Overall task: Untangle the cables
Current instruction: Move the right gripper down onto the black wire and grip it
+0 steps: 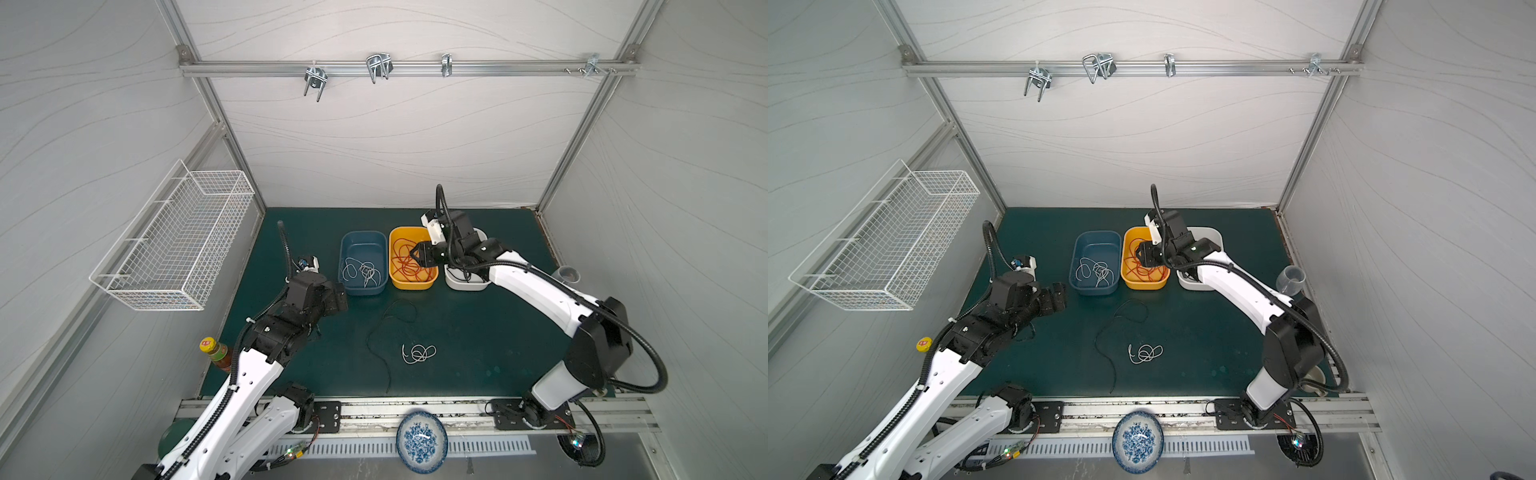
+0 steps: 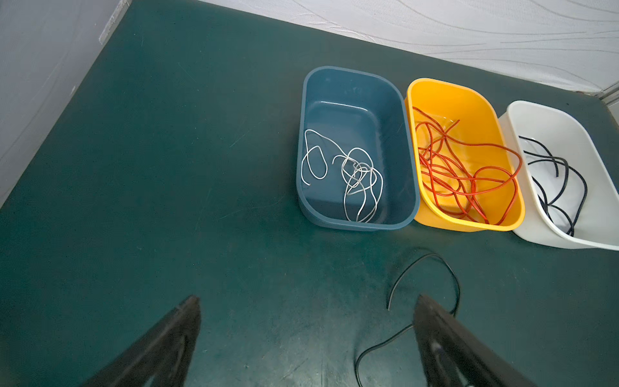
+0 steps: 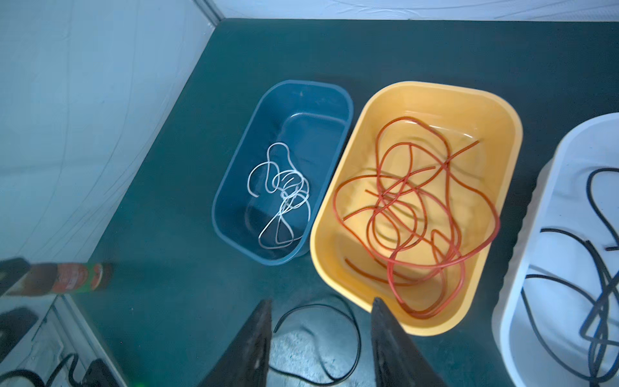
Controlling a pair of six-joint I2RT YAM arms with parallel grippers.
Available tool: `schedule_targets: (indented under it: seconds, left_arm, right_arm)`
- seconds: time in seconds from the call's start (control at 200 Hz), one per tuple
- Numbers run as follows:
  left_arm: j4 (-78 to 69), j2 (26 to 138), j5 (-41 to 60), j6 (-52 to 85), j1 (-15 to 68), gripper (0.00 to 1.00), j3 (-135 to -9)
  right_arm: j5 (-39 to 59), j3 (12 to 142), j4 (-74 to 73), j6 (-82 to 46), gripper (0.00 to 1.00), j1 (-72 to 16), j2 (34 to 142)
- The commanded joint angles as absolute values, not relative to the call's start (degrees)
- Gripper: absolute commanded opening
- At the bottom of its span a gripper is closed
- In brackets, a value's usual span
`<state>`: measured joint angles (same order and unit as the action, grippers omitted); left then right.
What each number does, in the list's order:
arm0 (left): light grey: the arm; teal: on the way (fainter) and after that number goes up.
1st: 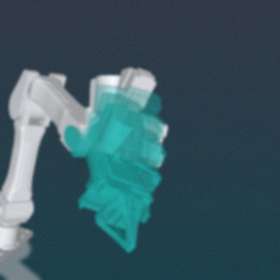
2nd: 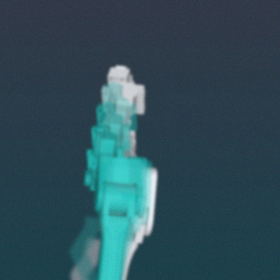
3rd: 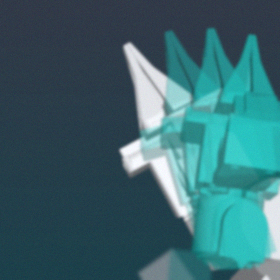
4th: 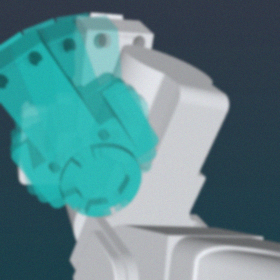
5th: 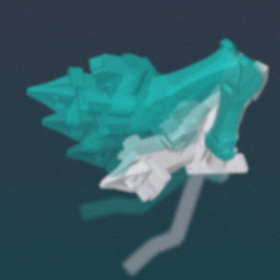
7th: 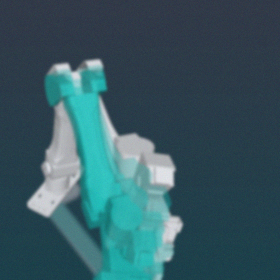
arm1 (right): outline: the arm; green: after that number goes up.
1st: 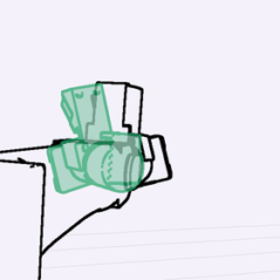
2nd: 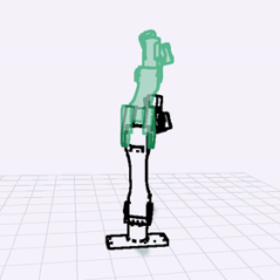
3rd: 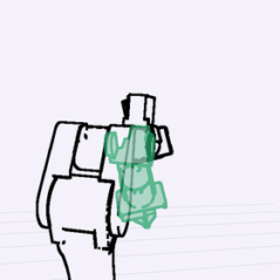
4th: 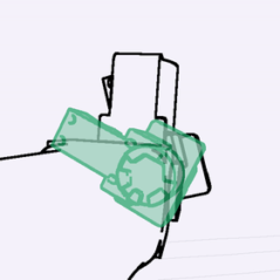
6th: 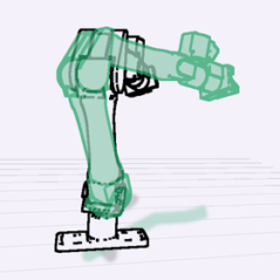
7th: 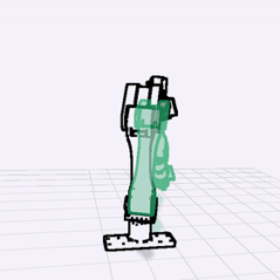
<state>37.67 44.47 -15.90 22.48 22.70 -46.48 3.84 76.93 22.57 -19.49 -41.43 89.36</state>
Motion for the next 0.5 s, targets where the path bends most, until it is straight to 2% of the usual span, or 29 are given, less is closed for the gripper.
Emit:
schedule_targets:
  seconds: [0.0,0.245,0.495]
  left_arm:
    - [37.6,44.4,-17.0,21.8,22.9,1.0,-46.5]
    - [38.1,45.0,-17.1,21.9,22.9,1.0,-46.9]
    - [38.2,44.4,-17.9,21.9,23.0,1.0,-46.8]
  right_arm:
    - [2.7,71.8,21.6,-17.7,0.51,-46.1,84.5]
    - [-4.1,61.0,17.3,-15.0,0.55,-55.6,80.3]
    - [-4.6,56.3,13.3,-16.3,0.56,-56.6,85.6]
